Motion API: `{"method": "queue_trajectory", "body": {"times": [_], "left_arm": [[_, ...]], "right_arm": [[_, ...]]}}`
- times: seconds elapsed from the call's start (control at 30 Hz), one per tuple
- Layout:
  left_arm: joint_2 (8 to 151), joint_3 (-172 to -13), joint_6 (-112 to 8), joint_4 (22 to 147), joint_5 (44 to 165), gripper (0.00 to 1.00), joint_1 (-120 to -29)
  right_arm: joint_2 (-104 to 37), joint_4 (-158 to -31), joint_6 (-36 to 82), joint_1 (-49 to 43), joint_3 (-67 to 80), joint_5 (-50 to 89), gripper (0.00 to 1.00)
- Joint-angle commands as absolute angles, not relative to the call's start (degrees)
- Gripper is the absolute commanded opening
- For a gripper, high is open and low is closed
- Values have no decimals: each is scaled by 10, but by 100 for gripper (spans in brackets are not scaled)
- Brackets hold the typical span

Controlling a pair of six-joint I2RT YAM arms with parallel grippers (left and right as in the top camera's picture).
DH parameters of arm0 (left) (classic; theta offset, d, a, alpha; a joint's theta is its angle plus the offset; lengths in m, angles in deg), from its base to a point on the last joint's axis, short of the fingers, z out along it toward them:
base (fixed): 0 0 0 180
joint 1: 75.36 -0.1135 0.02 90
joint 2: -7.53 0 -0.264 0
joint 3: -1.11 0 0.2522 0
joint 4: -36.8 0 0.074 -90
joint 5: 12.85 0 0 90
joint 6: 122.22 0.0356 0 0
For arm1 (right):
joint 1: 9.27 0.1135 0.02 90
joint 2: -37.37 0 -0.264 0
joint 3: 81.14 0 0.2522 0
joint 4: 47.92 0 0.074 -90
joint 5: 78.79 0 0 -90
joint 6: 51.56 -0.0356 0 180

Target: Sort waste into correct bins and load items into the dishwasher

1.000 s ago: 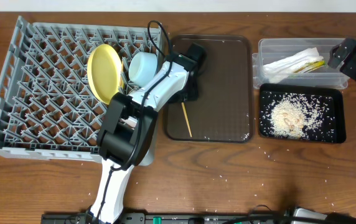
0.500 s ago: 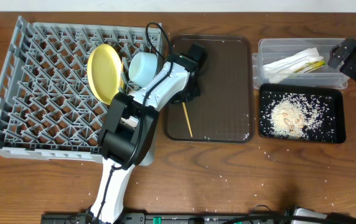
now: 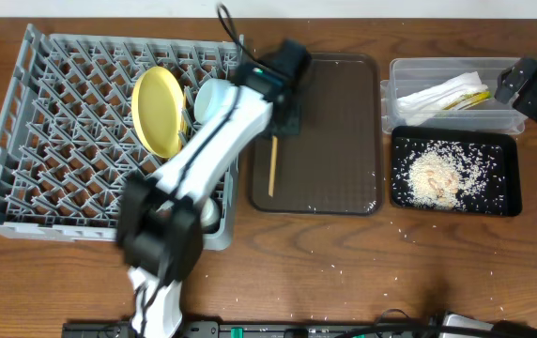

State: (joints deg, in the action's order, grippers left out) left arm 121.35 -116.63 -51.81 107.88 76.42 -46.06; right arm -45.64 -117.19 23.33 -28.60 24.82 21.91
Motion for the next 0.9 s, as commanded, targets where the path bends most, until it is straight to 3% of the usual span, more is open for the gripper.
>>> {"method": "queue_trajectory", "body": {"times": [0.0, 0.17, 0.63, 0.67, 0.77, 0.87], "left_arm": [[1155, -1188, -441, 1109, 651, 7, -474], [1155, -1172, -378, 1150, 533, 7, -511], [1188, -1092, -357, 1085, 540, 9, -645], [1188, -1092, -357, 1085, 540, 14, -647], [1188, -1092, -357, 1086, 540, 42, -647], [1184, -1093, -359, 1099, 542, 54, -642]], "right_arm": [[-455, -1173, 226, -287, 256, 221, 99], [-455, -1173, 226, -287, 256, 221, 99], [-455, -1173, 226, -287, 256, 221, 99], [-455, -1173, 226, -287, 256, 221, 99], [-455, -1173, 226, -287, 256, 221, 99], [-455, -1173, 226, -287, 256, 221, 99]]}}
